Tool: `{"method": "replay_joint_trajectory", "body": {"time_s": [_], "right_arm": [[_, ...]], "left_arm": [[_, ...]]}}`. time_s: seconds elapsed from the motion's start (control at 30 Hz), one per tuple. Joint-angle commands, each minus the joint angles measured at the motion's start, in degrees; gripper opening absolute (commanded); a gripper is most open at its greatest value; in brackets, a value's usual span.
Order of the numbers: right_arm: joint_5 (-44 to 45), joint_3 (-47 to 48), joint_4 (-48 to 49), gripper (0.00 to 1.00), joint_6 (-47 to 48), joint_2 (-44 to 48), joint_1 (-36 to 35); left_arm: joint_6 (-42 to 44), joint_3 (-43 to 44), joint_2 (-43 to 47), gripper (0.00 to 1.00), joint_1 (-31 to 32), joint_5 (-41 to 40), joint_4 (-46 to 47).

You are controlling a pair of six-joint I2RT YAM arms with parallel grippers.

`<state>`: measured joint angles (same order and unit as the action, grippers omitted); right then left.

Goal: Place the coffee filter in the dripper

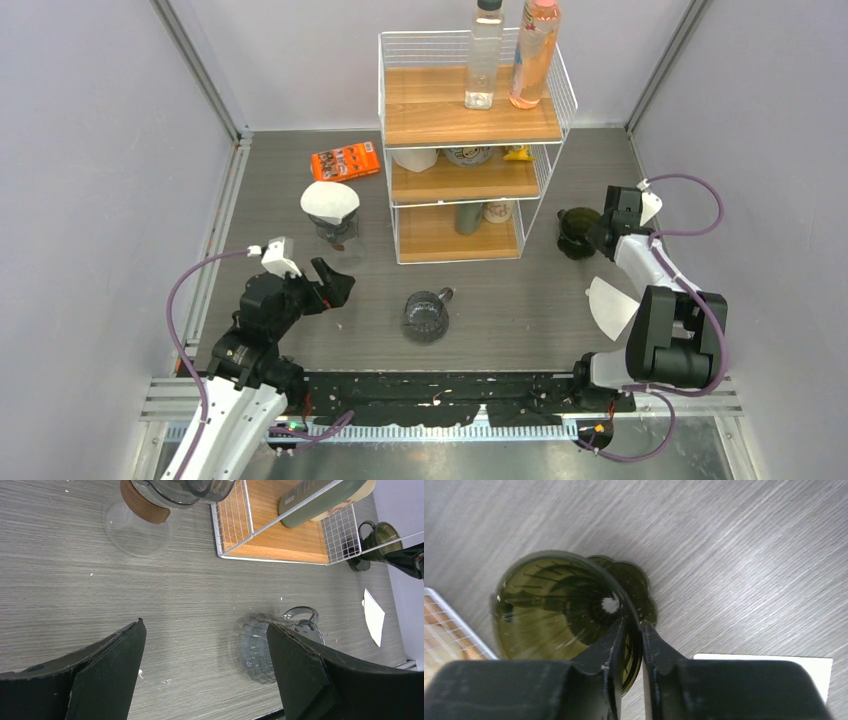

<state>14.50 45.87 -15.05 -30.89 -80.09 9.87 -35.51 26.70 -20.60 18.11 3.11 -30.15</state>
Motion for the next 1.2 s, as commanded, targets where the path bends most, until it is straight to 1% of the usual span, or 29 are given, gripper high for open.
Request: {"method": "replay_joint_trajectory", "body": {"time_s": [0.0, 0.03, 0.1, 0.17, 0.27, 0.33, 0.4, 0.47, 0.53, 0.6, 0.67, 0.7, 0.73, 0.77, 0.8, 0.83, 0.87, 0.9, 1.0, 1.03, 1.07, 1.13, 1.17], "right_arm": [[-1.49, 2.10, -2.78, 0.17, 0.31, 5.46, 0.18], [-2.90, 1.90, -5.05, 0.14, 0.44, 6.52, 0.18], [-5.75, 1.04, -8.67, 0.10, 1.23, 10.13, 0.21], [-8.50, -0.34, -12.54, 0.08, 2.00, 15.56, 0.22], [-13.94, -2.47, -17.16, 0.06, 3.63, 20.97, 0.24], [-18.30, -4.47, -19.44, 0.05, 5.13, 25.30, 0.22], [-26.22, -5.53, -21.71, 0.05, 7.02, 28.87, 0.16], [-31.95, -5.51, -24.72, 0.05, 9.07, 31.47, -0.35], [-36.47, -4.29, -29.34, 0.05, 11.08, 33.27, -1.66], [-38.73, -2.98, -31.92, 0.05, 12.59, 35.08, -4.09], [-39.24, -1.26, -33.72, 0.05, 12.85, 37.07, -8.26], [-39.39, -0.71, -34.17, 0.05, 12.51, 37.40, -12.23], [-39.58, 0.38, -34.52, 0.05, 11.58, 37.80, -14.26], [-39.48, 0.81, -34.35, 0.05, 11.00, 37.94, -18.70], [-38.90, 1.60, -33.49, 0.05, 9.29, 38.16, -20.83], [-38.31, 1.95, -32.86, 0.05, 8.45, 38.12, -25.20], [-38.18, 2.61, -31.27, 0.05, 6.85, 37.87, -27.29], [-37.65, 3.12, -30.44, 0.05, 6.04, 37.67, -30.90], [-35.60, 4.74, -26.07, 0.05, 2.88, 35.56, -37.53], [-33.93, 5.28, -25.46, 0.05, 2.56, 34.76, -41.00], [-32.96, 6.65, -24.15, 0.05, 2.23, 33.01, -42.70], [-30.48, 8.73, -21.98, 0.05, 1.92, 29.65, -49.48], [-29.44, 9.51, -21.17, 0.05, 1.95, 28.50, -50.90]], "left_arm": [[0.79, -0.33, -0.01, 1.00, 0.09, 0.57, 3.07], [0.74, -0.42, 0.03, 1.00, 0.08, 0.81, 3.12], [0.78, -0.64, 0.11, 1.00, 0.08, 1.49, 3.56], [0.86, -0.85, 0.06, 1.00, 0.08, 2.52, 4.16], [1.01, -0.97, -0.37, 1.00, 0.10, 3.81, 4.76], [1.14, -1.15, -0.78, 1.00, 0.08, 4.86, 5.38], [1.30, -1.25, -1.08, 1.00, 0.08, 6.15, 6.06], [1.40, -1.39, -1.18, 0.99, 0.08, 7.08, 6.68], [1.40, -1.62, -1.10, 0.99, 0.10, 7.56, 7.08], [1.41, -1.88, -1.17, 1.00, 0.09, 7.96, 7.61], [1.45, -2.00, -1.45, 1.00, 0.09, 8.77, 8.04], [1.56, -1.99, -1.62, 1.00, 0.09, 9.20, 8.19], [1.66, -2.00, -1.83, 0.99, 0.13, 9.95, 8.46], [1.67, -2.00, -2.00, 0.99, 0.09, 10.24, 8.72], [1.65, -2.09, -2.13, 1.00, 0.09, 10.45, 8.83], [1.73, -2.10, -2.24, 1.00, 0.08, 10.44, 8.88], [1.75, -2.20, -2.35, 1.00, 0.08, 10.35, 8.88], [1.76, -2.27, -2.37, 0.99, 0.08, 10.39, 8.87], [1.61, -2.48, -2.35, 1.00, 0.09, 10.34, 9.10], [1.64, -2.60, -2.27, 1.00, 0.09, 10.33, 9.21], [1.67, -2.68, -2.21, 0.99, 0.08, 10.39, 9.27], [1.56, -2.89, -2.21, 1.00, 0.08, 10.30, 9.56], [1.58, -2.99, -2.25, 1.00, 0.08, 10.35, 9.58]]}}
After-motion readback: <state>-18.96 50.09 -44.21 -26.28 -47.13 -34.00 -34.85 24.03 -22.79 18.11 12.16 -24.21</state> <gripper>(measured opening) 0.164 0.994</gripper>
